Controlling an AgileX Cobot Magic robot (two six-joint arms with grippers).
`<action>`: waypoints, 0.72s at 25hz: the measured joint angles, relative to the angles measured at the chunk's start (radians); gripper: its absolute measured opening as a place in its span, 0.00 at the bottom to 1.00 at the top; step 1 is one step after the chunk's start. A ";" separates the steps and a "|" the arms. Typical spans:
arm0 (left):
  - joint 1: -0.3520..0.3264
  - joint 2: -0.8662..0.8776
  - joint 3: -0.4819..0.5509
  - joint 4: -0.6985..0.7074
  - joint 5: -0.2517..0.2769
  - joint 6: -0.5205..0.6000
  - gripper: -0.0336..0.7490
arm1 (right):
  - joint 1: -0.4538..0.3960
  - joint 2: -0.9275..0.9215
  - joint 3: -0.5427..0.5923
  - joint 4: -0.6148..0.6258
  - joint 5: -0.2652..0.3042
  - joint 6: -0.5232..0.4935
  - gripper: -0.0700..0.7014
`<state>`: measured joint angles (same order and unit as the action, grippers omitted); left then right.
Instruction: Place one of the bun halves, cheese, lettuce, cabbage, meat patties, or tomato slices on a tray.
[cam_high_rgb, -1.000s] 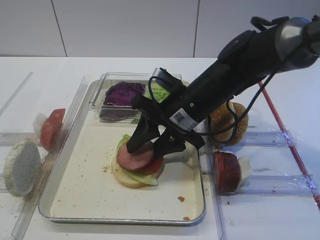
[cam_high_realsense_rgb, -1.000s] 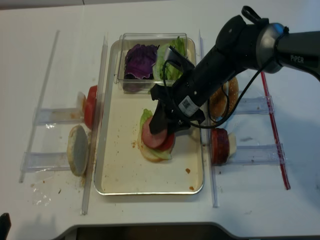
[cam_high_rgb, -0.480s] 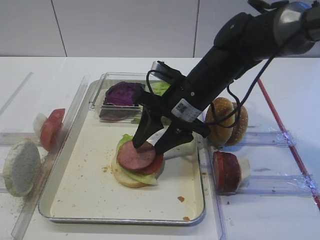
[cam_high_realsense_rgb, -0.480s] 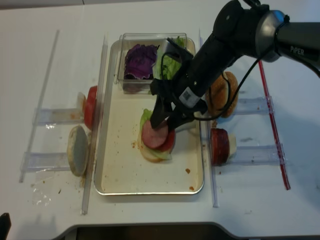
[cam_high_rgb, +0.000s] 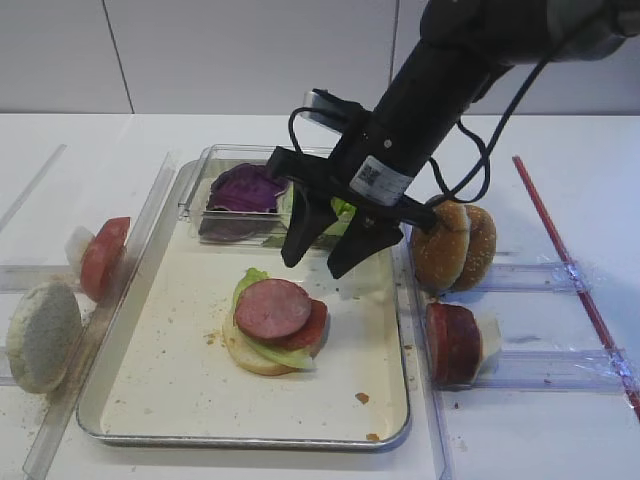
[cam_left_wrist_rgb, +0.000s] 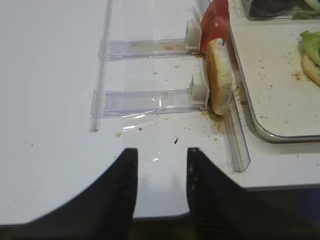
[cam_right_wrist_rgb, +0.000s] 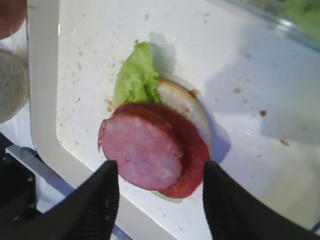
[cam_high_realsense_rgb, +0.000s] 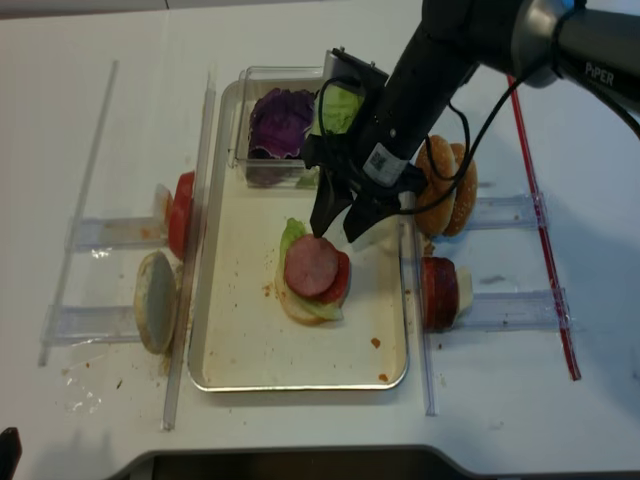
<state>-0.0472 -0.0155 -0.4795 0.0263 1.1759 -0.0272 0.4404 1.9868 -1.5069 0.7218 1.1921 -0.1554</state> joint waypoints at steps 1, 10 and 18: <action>0.000 0.000 0.000 0.000 0.000 0.000 0.34 | 0.000 0.000 -0.021 -0.024 0.007 0.024 0.62; 0.000 0.000 0.000 0.000 0.000 0.000 0.34 | 0.083 0.000 -0.183 -0.339 0.026 0.256 0.62; 0.000 0.000 0.000 0.000 0.000 0.000 0.33 | 0.107 -0.013 -0.208 -0.448 0.032 0.346 0.62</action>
<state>-0.0472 -0.0155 -0.4795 0.0263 1.1759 -0.0272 0.5470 1.9739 -1.7145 0.2738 1.2245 0.1906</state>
